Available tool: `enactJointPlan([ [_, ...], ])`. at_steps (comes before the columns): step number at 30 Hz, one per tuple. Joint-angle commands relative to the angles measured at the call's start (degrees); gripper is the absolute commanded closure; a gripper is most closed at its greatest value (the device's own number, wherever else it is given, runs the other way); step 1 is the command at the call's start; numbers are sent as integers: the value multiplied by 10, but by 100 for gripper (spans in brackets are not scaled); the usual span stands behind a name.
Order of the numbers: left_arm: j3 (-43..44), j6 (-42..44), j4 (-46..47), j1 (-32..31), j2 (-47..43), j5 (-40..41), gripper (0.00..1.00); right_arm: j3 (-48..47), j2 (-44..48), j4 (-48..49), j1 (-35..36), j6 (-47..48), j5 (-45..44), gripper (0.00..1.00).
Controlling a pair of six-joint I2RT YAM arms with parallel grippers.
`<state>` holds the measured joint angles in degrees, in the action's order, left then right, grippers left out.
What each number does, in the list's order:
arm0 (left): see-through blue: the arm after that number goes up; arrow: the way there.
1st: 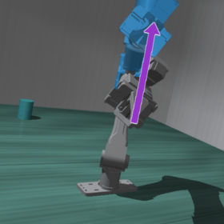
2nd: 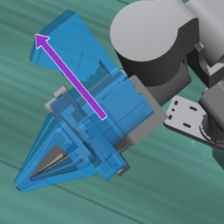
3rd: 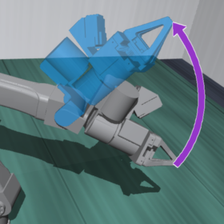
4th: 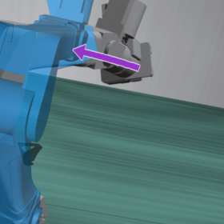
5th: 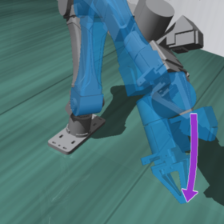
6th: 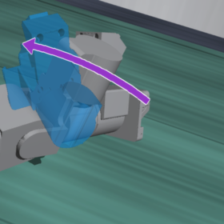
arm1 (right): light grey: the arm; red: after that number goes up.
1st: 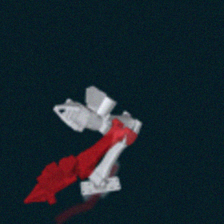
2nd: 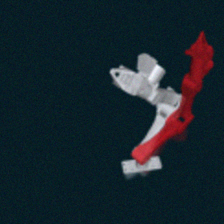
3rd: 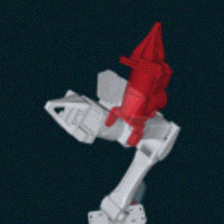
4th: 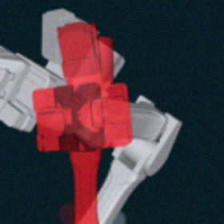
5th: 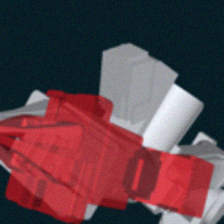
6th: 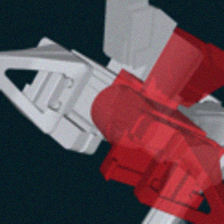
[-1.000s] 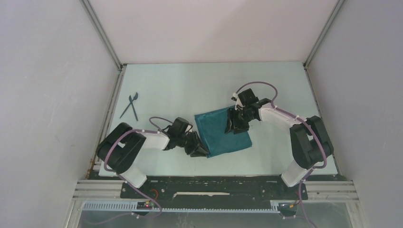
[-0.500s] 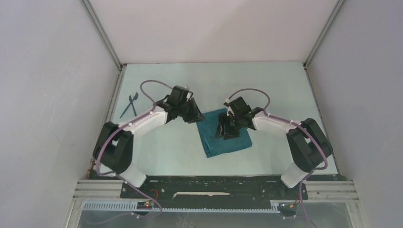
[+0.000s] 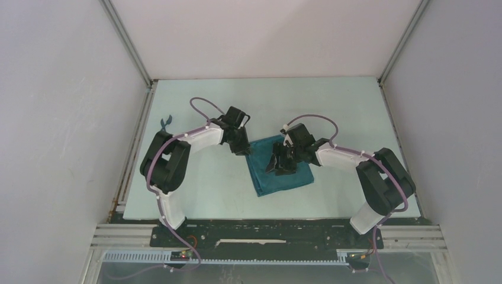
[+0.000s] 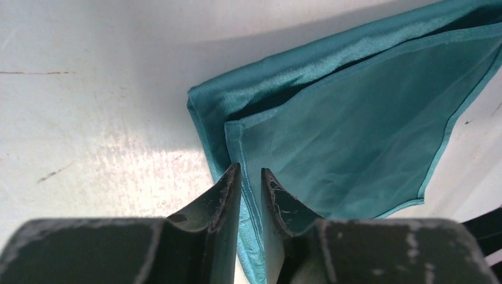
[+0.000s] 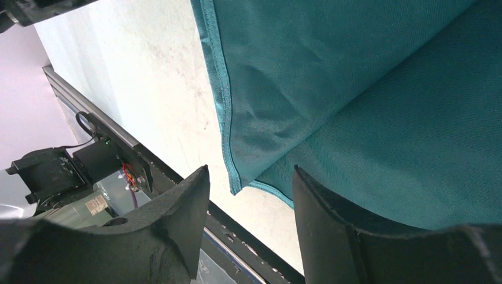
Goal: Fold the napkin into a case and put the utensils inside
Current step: Smooth out the upper triangle-folded napkin at the center of the board.
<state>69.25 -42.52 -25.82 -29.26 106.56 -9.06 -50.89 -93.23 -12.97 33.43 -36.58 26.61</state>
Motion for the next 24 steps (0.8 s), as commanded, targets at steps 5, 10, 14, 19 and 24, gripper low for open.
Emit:
enactJointPlan([
  [5, 22, 17, 5, 17, 17, 13, 71, 0, 13, 33, 1, -9, 9, 39],
  [10, 29, 15, 17, 25, 30, 0, 71, 0, 9, 37, 3, -10, 13, 39],
  [14, 40, 15, 18, 26, 44, -6, 70, 0, 8, 38, 4, -9, 12, 39],
  [19, 47, 16, 21, 30, 49, -8, 70, 0, 8, 39, 6, -8, 12, 40],
  [24, 48, 17, 21, 37, 48, -9, 81, 0, 5, 45, 8, -9, 16, 40],
])
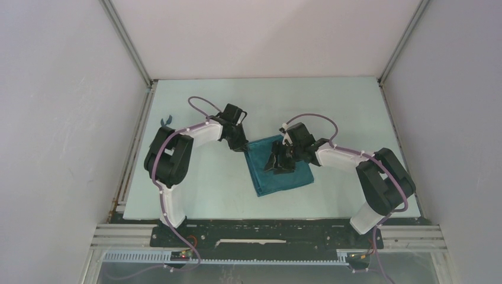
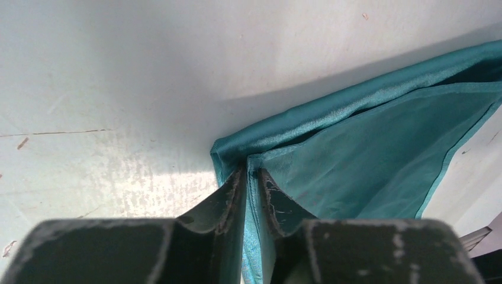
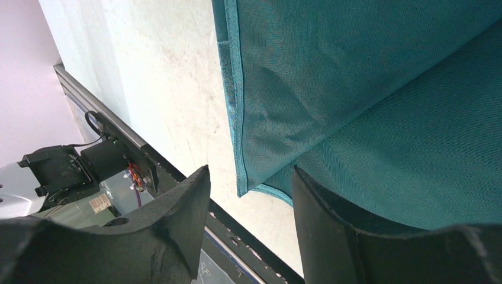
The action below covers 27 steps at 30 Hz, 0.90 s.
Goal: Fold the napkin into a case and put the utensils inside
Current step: Smooth out the upper triangle-folded napkin at the center of the board.
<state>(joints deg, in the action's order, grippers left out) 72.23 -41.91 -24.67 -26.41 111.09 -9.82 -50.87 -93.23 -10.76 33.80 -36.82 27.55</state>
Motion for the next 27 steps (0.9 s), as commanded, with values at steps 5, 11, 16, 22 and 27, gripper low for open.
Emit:
enactJointPlan([
  [5, 14, 18, 7, 17, -19, 12, 97, 0, 5, 30, 16, -3, 2, 39],
  [11, 10, 21, 2, 29, -27, 13, 100, -15, -24, 64, 36, -17, 42, 39],
  [16, 6, 17, 7, 29, -22, 4, 100, -36, -47, 99, 56, -35, 66, 39],
  [22, 1, 16, 12, 29, -14, 3, 100, -39, -88, 165, 57, -70, 109, 39],
  [27, -3, 13, 14, 29, -7, 1, 100, -38, -122, 217, 56, -90, 145, 39],
])
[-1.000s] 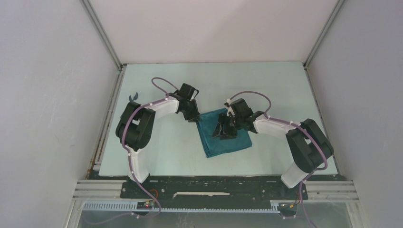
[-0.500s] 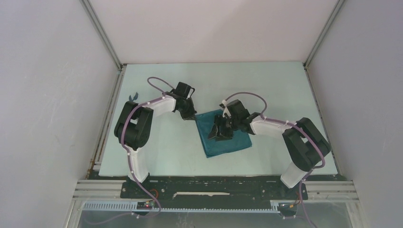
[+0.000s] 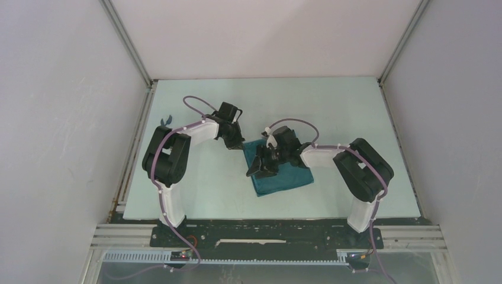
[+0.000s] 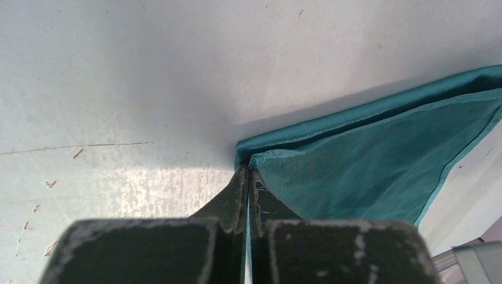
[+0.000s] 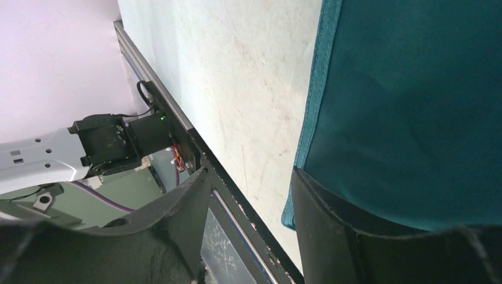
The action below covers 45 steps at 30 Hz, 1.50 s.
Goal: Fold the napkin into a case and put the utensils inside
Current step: Smooth out the upper triangle-folded napkin at the center of the board.
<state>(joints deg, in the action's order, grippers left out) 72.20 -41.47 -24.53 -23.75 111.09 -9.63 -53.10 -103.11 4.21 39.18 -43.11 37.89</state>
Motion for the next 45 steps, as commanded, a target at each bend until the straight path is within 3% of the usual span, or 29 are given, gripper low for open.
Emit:
enactJointPlan([
  [1, -3, 9, 13, 3, -6, -1, 100, -16, -30, 70, 3, -28, 46, 39],
  [18, -9, 2, 17, 2, 14, -7, 100, 105, -6, 176, 25, -79, 51, 39],
  [26, -6, 3, 10, 2, 9, -3, 100, 124, 55, 123, 45, -70, 48, 39],
  [28, 0, 3, 3, 3, 5, -5, 99, 123, 103, 78, 49, -54, 36, 38],
  [30, 6, 3, -4, 3, -5, -13, 95, 102, 159, -37, 49, -7, -16, 36],
  [34, 8, 5, -7, 10, -37, -51, 82, -38, 215, -379, 95, 124, -316, 27],
  [37, 1, 7, -12, 20, -73, -82, 73, -129, 184, -537, 120, 135, -426, 25],
  [41, -37, 15, -10, 47, -142, -108, 58, -211, 137, -606, 169, 130, -495, 20],
  [45, -93, 22, -10, 96, -224, -140, 52, -277, 65, -594, 190, 131, -481, 27],
])
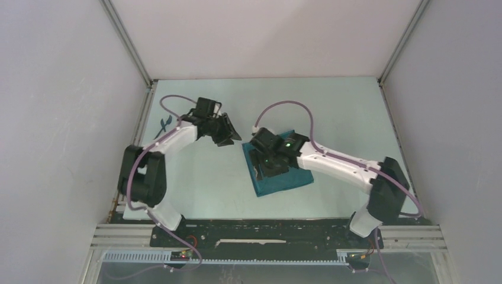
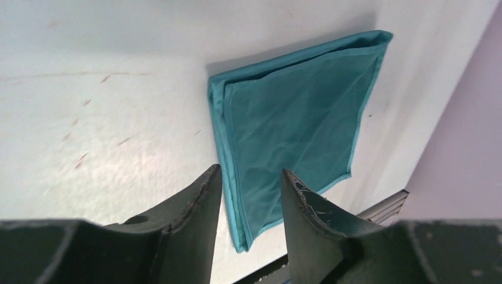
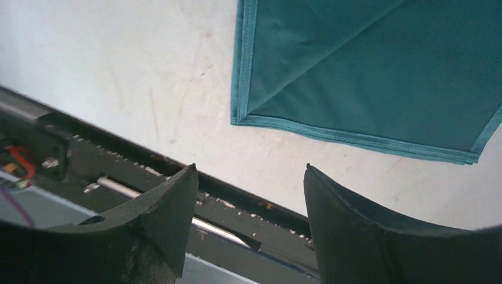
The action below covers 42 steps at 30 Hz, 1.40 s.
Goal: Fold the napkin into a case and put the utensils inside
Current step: Smooth out the upper triangle-folded napkin at the center of the board, then pick up the upper triangle-folded napkin from the center of the board.
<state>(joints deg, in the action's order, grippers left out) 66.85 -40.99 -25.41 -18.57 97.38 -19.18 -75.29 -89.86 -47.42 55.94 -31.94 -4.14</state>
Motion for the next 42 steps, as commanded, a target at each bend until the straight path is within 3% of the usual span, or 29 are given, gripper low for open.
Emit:
enactJointPlan([
  [1, -63, 20, -1, 56, -108, -49, 51, -76, -91, -83, 28, 21, -58, 33],
  [4, -109, 29, 0, 90, -176, -63, 49, -153, -168, -116, 42, 23, -60, 54],
  [6, -133, 34, -1, 105, -205, -74, 49, -193, -212, -137, 49, 22, -62, 59],
  [12, -178, 58, -6, 134, -251, -82, 48, -245, -282, -154, 50, 22, -30, 48],
  [29, -208, 78, 13, 183, -243, -133, 48, -282, -358, -180, 44, 5, -19, 48],
  [42, -214, 73, 23, 184, -236, -147, 48, -240, -366, -150, 39, 0, -8, 48],
])
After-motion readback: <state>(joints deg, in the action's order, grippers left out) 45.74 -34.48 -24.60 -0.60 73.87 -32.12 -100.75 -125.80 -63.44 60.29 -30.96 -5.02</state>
